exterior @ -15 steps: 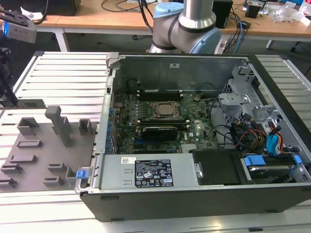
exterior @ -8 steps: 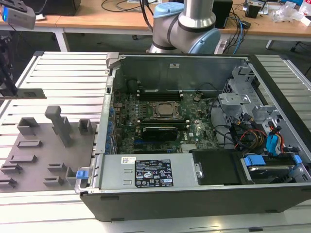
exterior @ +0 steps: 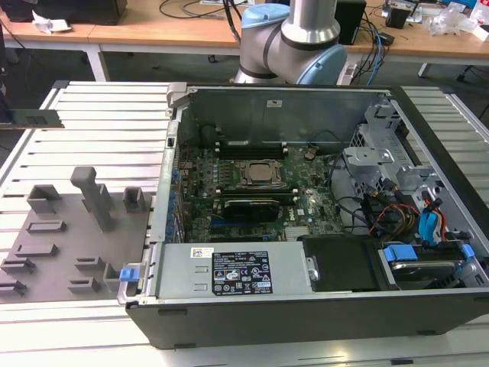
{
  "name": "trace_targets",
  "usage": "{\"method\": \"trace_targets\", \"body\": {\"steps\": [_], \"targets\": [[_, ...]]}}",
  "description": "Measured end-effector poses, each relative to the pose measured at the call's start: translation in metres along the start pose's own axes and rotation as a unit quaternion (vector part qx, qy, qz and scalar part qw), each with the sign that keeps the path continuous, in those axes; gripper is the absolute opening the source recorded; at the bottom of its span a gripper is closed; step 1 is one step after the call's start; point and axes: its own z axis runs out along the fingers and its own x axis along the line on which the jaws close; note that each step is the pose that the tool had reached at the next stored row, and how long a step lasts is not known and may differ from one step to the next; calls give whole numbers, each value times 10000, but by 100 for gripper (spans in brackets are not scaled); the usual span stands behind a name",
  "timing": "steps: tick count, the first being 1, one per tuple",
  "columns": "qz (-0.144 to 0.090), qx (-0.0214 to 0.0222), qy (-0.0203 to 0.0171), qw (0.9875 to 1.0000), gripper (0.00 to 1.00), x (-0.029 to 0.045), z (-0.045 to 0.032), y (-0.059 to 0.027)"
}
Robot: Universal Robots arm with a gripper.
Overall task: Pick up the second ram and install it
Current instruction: 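Pick up the second ram and move it above second insertion slot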
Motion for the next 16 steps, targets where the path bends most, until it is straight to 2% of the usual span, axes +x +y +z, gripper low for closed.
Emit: {"method": "trace_targets", "body": {"steps": [3,8,14,16], "targets": [[-1,0,-1,10000,13,1,0,-8],[0,-1,-1,10000,13,-6,-2,-147],[0,-7,-1,10000,13,-17,-3,-420],[0,-11,0,10000,13,-23,-4,-566]]}}
